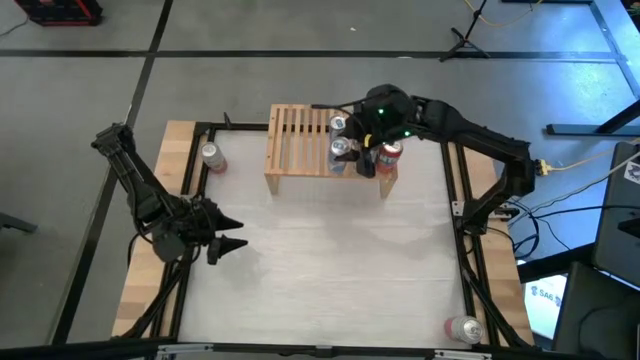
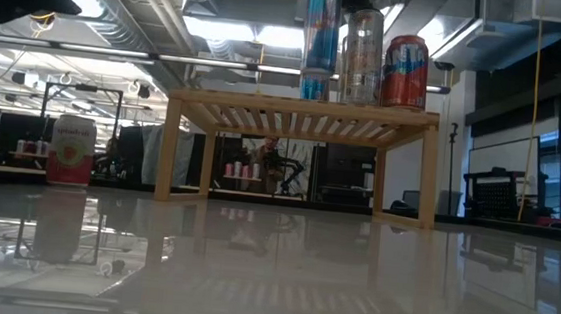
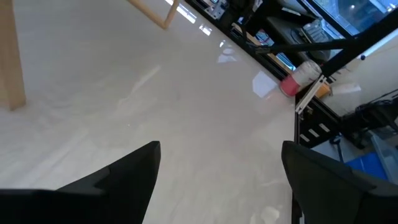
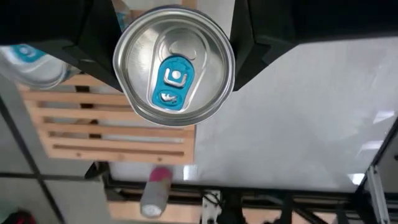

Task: Place canned beverage on shelf
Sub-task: Put the blue soda can aligned with the other blue soda can on the shelf

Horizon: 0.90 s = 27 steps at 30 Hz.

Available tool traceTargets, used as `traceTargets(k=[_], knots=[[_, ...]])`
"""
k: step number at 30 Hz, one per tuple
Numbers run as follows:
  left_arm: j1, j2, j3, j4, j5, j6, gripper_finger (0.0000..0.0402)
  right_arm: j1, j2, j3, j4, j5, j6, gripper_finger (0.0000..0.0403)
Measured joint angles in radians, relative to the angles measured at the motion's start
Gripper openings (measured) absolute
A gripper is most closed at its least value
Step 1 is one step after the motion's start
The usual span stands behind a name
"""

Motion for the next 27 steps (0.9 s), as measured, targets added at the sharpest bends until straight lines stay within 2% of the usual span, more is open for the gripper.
traceTargets(k=[8, 27], knots=[[0.010, 0.000, 0.000, 0.003, 0.000, 0.000, 0.0324, -0.023, 0.001, -0.015, 0.022, 0.047, -0.008, 0.0207], [0.009, 0.000, 0.000, 0.003, 0.000, -0.001, 0.0324, -0.026, 0.049, -0.015, 0.021, 0.021, -0.008, 0.0207]])
